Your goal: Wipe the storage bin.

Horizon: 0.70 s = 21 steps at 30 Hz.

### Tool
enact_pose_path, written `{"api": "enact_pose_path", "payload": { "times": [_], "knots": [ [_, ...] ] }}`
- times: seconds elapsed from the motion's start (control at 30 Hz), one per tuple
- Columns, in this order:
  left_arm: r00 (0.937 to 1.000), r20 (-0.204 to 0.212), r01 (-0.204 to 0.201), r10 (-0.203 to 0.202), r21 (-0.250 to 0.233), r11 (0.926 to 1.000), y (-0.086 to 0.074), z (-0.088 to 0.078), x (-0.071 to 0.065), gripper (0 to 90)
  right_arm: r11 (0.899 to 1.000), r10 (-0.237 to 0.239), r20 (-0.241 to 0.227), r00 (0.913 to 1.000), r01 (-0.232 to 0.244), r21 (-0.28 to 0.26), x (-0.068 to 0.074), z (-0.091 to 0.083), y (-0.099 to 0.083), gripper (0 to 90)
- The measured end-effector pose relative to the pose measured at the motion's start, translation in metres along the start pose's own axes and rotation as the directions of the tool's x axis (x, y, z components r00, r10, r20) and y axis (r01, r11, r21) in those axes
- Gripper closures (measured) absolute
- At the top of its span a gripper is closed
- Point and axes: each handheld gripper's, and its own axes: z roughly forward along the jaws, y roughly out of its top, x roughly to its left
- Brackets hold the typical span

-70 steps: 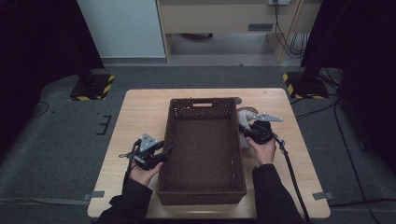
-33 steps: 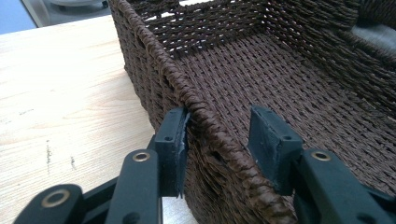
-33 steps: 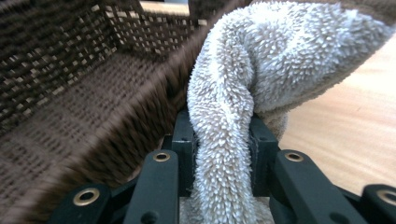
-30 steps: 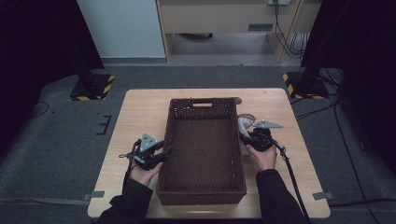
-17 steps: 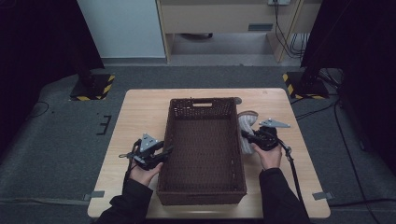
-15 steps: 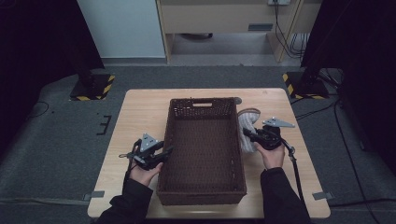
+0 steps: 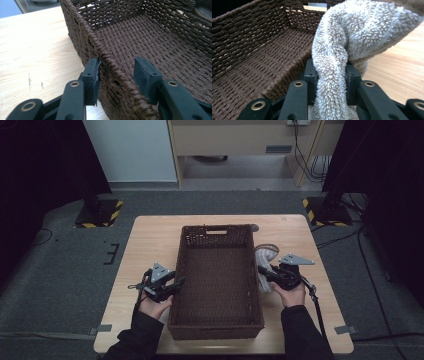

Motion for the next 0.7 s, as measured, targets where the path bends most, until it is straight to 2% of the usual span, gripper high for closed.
{"api": "enact_pose_path", "payload": {
  "times": [0.17, 0.3, 0.4, 0.47, 0.53, 0.57, 0.7],
  "knots": [
    [1.0, -0.002, -0.001, 0.001, 0.003, 1.0, 0.0, 0.0, 0.0, 56.3, 0.998, -0.002, 0.016, 0.9999, 0.001, 0.068, -0.002, 0.013, -0.011, 70.9],
    [0.9999, -0.013, -0.002, 0.002, 0.009, 1.0, 0.001, 0.0, -0.001, 57.6, 0.992, 0.002, 0.018, 0.9998, -0.004, 0.129, -0.003, 0.026, -0.022, 70.9],
    [0.9998, -0.022, 0.003, -0.003, 0.012, 0.9999, 0.002, 0.0, -0.002, 59.3, 0.988, 0.01, 0.026, 0.9996, -0.014, 0.155, -0.005, 0.031, -0.027, 70.9],
    [0.9996, -0.027, 0.004, -0.004, 0.012, 0.9999, 0.002, 0.0, -0.003, 60.2, 0.989, 0.029, 0.023, 0.9993, -0.032, 0.147, -0.007, 0.031, -0.026, 70.8],
    [0.9995, -0.03, 0.005, -0.004, 0.012, 0.9999, 0.002, 0.0, -0.003, 61.0, 0.991, 0.025, 0.025, 0.9994, -0.028, 0.131, -0.008, 0.027, -0.022, 70.8],
    [0.9996, -0.03, 0.004, -0.004, 0.012, 0.9999, 0.002, 0.0, -0.003, 61.2, 0.993, 0.035, 0.024, 0.9991, -0.037, 0.111, -0.008, 0.023, -0.019, 70.8],
    [0.9996, -0.029, 0.003, -0.003, 0.013, 0.9999, 0.002, 0.0, -0.003, 61.2, 1.0, 0.02, 0.017, 0.9997, -0.02, 0.019, -0.006, 0.002, -0.005, 70.6]
  ]
}}
